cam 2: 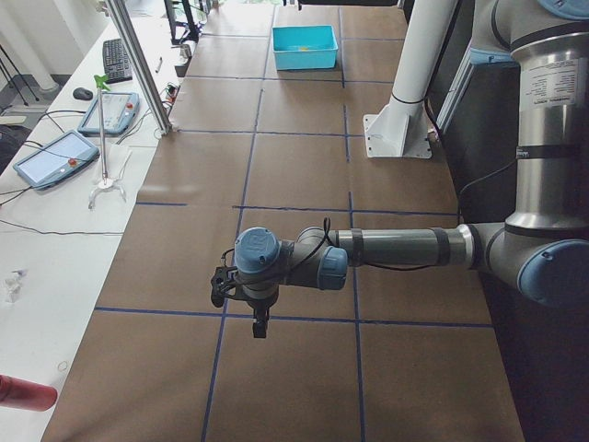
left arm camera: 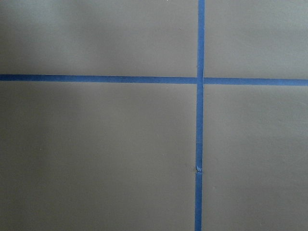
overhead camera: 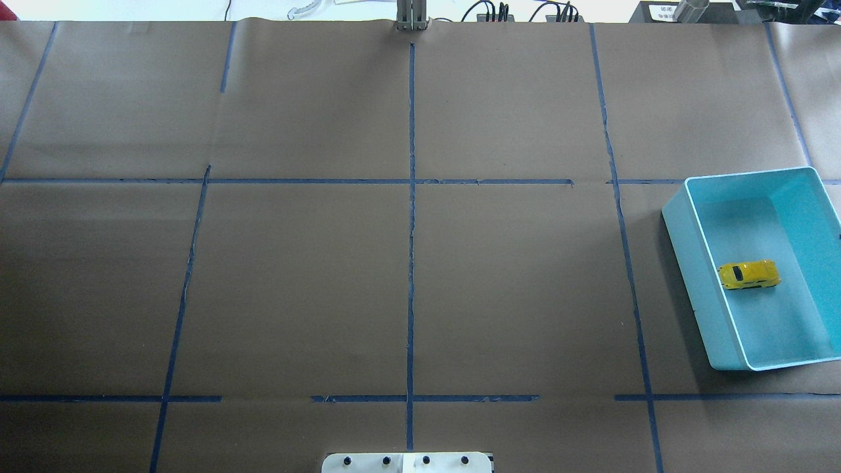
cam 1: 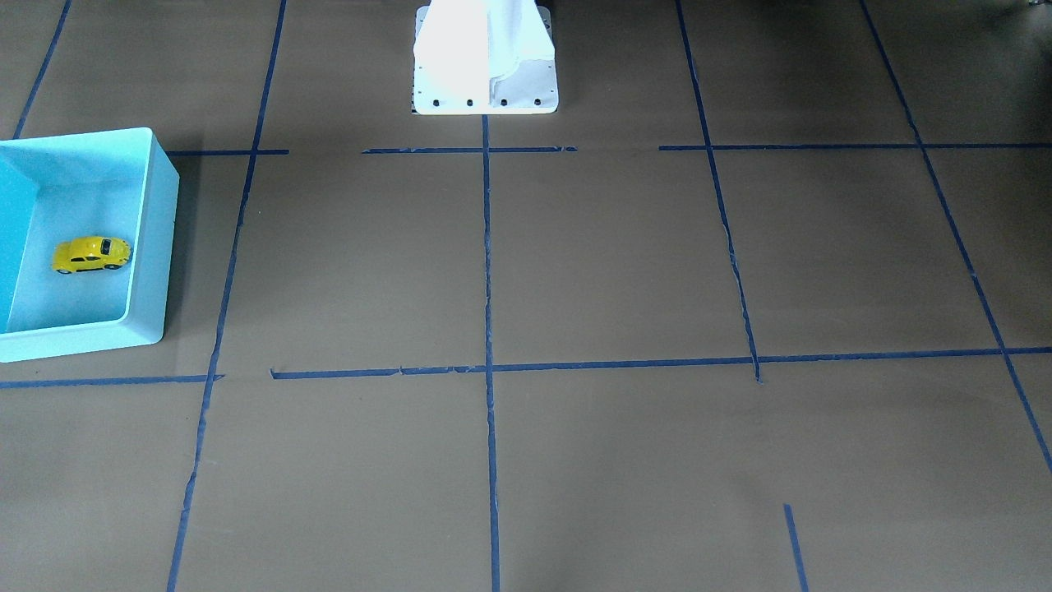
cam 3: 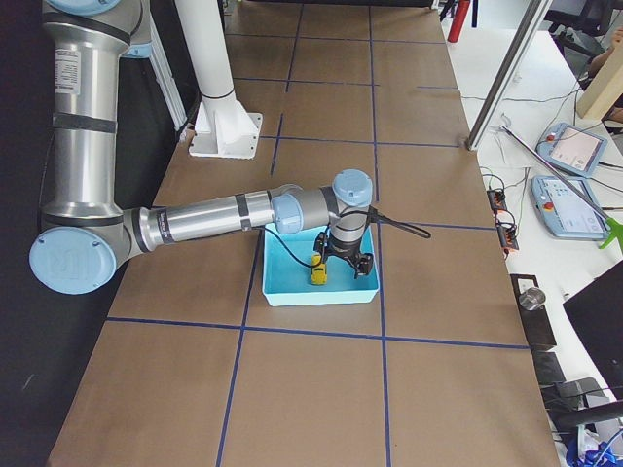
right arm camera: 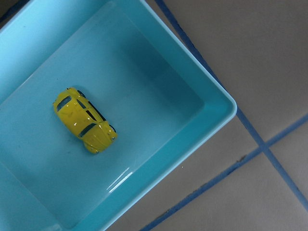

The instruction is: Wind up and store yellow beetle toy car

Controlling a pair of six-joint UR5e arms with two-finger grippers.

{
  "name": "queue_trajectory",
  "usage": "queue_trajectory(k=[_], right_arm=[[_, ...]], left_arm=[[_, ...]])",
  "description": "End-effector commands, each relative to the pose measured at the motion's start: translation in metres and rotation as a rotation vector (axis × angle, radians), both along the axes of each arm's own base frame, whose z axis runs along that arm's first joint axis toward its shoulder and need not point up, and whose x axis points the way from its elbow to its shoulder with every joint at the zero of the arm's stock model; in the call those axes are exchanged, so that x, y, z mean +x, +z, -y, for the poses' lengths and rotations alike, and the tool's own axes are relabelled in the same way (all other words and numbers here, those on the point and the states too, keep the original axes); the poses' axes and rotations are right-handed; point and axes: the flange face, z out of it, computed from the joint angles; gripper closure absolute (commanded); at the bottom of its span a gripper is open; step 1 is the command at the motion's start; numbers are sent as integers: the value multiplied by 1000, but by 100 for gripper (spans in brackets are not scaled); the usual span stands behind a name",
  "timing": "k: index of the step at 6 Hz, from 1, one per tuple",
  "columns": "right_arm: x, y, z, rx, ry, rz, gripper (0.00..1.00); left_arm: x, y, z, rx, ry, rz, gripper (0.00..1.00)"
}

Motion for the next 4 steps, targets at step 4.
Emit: queue_trajectory(k=[4], right_arm=[[103, 43, -55, -705, 732, -27, 0]], left_arm=[[0, -1, 1, 3, 0, 1, 0]])
